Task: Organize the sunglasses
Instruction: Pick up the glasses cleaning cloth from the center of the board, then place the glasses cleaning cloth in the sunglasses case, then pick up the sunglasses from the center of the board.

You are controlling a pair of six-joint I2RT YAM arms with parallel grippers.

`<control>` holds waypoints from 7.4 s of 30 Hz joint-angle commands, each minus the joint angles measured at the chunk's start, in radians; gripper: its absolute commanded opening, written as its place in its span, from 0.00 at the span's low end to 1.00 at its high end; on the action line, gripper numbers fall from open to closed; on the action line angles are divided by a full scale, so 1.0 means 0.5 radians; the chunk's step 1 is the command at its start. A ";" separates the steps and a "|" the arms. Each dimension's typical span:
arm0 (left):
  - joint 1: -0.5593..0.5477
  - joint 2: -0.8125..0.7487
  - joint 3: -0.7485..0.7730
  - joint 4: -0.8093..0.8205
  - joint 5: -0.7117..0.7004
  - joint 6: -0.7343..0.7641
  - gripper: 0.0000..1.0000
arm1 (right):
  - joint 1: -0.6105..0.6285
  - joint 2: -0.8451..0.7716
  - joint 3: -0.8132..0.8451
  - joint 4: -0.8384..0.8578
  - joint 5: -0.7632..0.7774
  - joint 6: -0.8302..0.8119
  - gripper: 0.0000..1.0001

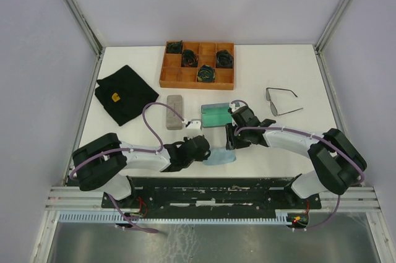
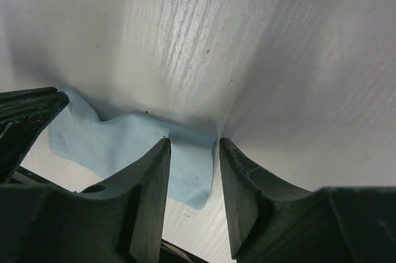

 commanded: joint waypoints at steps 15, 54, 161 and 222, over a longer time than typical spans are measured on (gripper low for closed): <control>-0.011 0.058 0.009 -0.046 0.038 0.080 0.03 | -0.010 0.010 0.023 -0.029 0.025 -0.019 0.21; 0.270 0.040 0.264 0.278 0.070 0.647 0.03 | -0.046 -0.186 0.003 0.285 0.402 0.013 0.00; 0.688 0.576 0.672 0.611 0.239 1.123 0.04 | -0.484 0.344 0.377 0.730 0.248 -0.168 0.01; 0.719 -0.651 0.073 -0.061 0.111 0.955 0.68 | -0.495 -0.759 0.196 -0.475 1.012 0.062 0.64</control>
